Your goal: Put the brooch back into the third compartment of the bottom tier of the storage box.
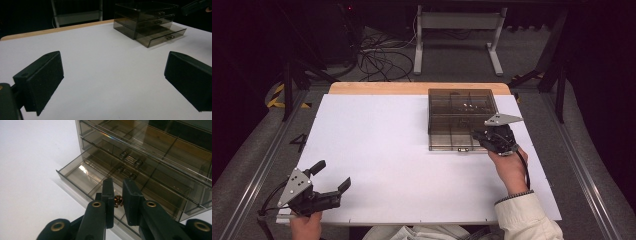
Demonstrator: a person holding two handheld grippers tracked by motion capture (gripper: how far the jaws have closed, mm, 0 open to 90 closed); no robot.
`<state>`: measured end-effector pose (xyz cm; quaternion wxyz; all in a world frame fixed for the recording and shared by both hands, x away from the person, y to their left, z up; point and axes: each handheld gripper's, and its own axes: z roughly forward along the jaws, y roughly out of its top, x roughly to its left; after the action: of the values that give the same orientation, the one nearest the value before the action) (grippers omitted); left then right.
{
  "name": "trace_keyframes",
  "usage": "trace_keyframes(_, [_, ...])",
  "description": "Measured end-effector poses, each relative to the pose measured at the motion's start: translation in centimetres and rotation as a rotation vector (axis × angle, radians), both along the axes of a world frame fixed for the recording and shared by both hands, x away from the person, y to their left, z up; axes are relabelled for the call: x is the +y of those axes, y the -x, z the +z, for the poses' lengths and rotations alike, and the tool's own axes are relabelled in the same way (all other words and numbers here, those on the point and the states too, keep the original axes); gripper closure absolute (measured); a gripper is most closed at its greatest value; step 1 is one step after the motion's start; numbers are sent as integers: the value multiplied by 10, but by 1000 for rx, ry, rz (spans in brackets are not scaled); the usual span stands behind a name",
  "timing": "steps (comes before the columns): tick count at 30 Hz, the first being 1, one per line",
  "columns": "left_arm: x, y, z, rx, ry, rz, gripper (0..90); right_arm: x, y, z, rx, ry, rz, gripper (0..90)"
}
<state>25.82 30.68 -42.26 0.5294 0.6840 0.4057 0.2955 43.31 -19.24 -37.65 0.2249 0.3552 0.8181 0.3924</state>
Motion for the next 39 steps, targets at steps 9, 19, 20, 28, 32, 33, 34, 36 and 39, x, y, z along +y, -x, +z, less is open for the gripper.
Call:
trace_keyframes(9, [0, 0, 0, 2, -5, -2, 31, -11, -9, -9, 28, 2, -43, 806])
trace_keyframes(19, [0, 0, 0, 2, -7, -1, 31, -13, -23, -25, 73, 30, -76, 806])
trace_keyframes(20, [0, 0, 0, 2, -6, -1, 31, -13, -24, -27, 78, 34, -76, 806])
trace_keyframes(28, [0, 0, 0, 1, -4, 2, 31, -17, -31, -36, 96, 44, -106, 805])
trace_keyframes(32, [-1, 1, 0, 2, -7, 3, 31, -20, -33, -38, 99, 47, -118, 805])
trace_keyframes(33, [-1, 1, 0, 2, -6, 2, 31, -20, -34, -39, 102, 47, -120, 805])
trace_keyframes(34, [-1, 1, 0, 2, -7, 2, 31, -21, -35, -40, 101, 51, -121, 805])
trace_keyframes(36, [-1, 1, 0, 2, -7, 3, 31, -22, -36, -42, 106, 53, -128, 805])
trace_keyframes(39, [0, 1, 0, 1, -3, 2, 31, -23, -37, -44, 108, 57, -136, 805])
